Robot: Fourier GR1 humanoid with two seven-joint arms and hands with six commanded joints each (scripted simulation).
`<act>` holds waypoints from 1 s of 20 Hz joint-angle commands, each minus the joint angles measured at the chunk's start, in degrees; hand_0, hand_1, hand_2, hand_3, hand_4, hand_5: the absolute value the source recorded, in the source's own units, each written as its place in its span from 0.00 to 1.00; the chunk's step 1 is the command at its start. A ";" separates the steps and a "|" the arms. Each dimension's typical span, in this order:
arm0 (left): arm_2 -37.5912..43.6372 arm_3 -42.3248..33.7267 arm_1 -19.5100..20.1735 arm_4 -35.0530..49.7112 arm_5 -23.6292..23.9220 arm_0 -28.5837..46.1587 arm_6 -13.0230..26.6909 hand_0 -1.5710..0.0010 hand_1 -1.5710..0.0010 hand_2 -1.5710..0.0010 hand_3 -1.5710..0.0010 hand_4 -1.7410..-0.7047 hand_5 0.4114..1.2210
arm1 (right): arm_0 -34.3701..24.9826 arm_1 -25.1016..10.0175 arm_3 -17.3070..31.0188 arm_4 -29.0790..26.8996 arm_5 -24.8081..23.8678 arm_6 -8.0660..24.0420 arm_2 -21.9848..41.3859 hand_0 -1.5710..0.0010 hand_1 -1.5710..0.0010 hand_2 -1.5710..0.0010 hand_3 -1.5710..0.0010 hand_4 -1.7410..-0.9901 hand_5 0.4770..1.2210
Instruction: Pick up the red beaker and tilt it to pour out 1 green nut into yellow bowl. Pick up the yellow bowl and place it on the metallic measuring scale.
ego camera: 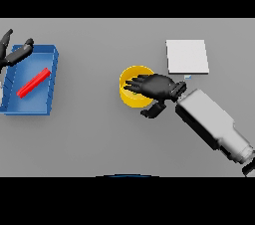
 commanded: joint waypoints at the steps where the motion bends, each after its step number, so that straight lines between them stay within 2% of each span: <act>1: -0.06 0.64 -0.19 -0.06 0.00 0.19 -0.43 1.00 1.00 1.00 1.00 0.91 0.36 | -0.48 -0.25 0.56 -0.11 0.43 -0.77 0.06 1.00 1.00 1.00 1.00 0.74 0.27; 4: -0.32 0.42 -0.09 -0.30 -0.20 -0.04 0.26 1.00 1.00 1.00 1.00 0.92 0.37 | -1.82 0.79 3.64 0.02 0.45 -1.01 0.37 1.00 1.00 1.00 0.99 0.73 0.31; 6: -0.40 0.52 -0.23 -0.28 -0.22 0.37 -0.27 1.00 1.00 1.00 1.00 0.92 0.37 | -2.33 1.33 5.17 0.39 0.26 -0.51 0.53 1.00 0.99 0.98 0.95 0.68 0.39; 7: -0.35 0.14 -0.02 -0.18 -0.42 0.20 -0.27 1.00 1.00 1.00 1.00 0.92 0.37 | -2.47 1.69 5.32 0.51 -0.02 -0.30 0.59 0.97 0.96 0.94 0.92 0.64 0.45; 8: -0.49 0.04 -0.23 -0.32 -0.12 0.65 -0.74 1.00 1.00 1.00 1.00 0.92 0.37 | -2.56 1.74 4.84 0.42 -0.03 -0.88 0.62 0.88 0.88 0.88 0.86 0.58 0.56; 9: -0.56 0.23 -0.15 -0.50 -0.14 0.58 -0.74 1.00 1.00 1.00 1.00 0.92 0.37 | -2.00 1.44 4.60 0.61 -0.43 -1.69 0.94 0.71 0.74 0.78 0.79 0.50 0.65; 10: -0.36 -0.19 0.15 -0.26 -0.32 0.89 -1.19 1.00 1.00 1.00 1.00 0.92 0.37 | -1.87 0.91 4.26 0.44 -0.28 -2.15 0.79 0.57 0.59 0.62 0.64 0.41 0.72; 11: -0.36 -0.06 -0.25 -0.20 0.01 1.13 -1.26 1.00 1.00 1.00 1.00 0.92 0.37 | -1.68 0.74 3.88 0.23 -0.25 -2.00 0.63 0.45 0.47 0.50 0.57 0.33 0.77; 13: -0.24 -0.16 0.03 -0.23 -0.04 0.78 -0.61 1.00 1.00 1.00 1.00 0.92 0.37 | -1.88 0.55 3.91 -0.03 -0.03 -3.48 0.96 0.29 0.30 0.32 0.44 0.22 0.85; 14: -0.37 0.22 -0.05 -0.32 -0.17 0.81 -0.72 1.00 1.00 1.00 1.00 0.92 0.37 | -1.57 -0.14 3.42 -0.56 0.26 -4.29 0.93 0.23 0.24 0.28 0.38 0.17 0.88; 16: -0.38 0.62 0.28 -0.64 -0.24 0.35 -0.48 1.00 1.00 1.00 1.00 0.92 0.37 | -2.34 0.51 3.44 -1.20 2.24 -2.37 0.64 0.15 0.16 0.21 0.32 0.11 0.93; 17: -0.62 -0.01 0.09 -0.42 -0.52 0.70 -0.37 1.00 1.00 1.00 1.00 0.92 0.37 | -1.94 -0.20 2.86 -1.55 2.39 -2.92 0.73 0.12 0.12 0.18 0.30 0.09 0.94; 18: -0.69 0.17 -0.12 -0.49 -0.40 0.17 0.05 1.00 1.00 1.00 1.00 0.92 0.37 | -1.80 0.15 2.28 -1.45 2.53 -1.38 0.84 0.10 0.10 0.16 0.28 0.07 0.95; 20: -0.54 0.10 -0.19 -0.29 -0.30 0.40 -0.73 1.00 1.00 1.00 1.00 0.92 0.37 | -2.39 -0.71 2.15 -1.82 3.09 -1.78 0.55 0.06 0.06 0.14 0.25 0.05 0.97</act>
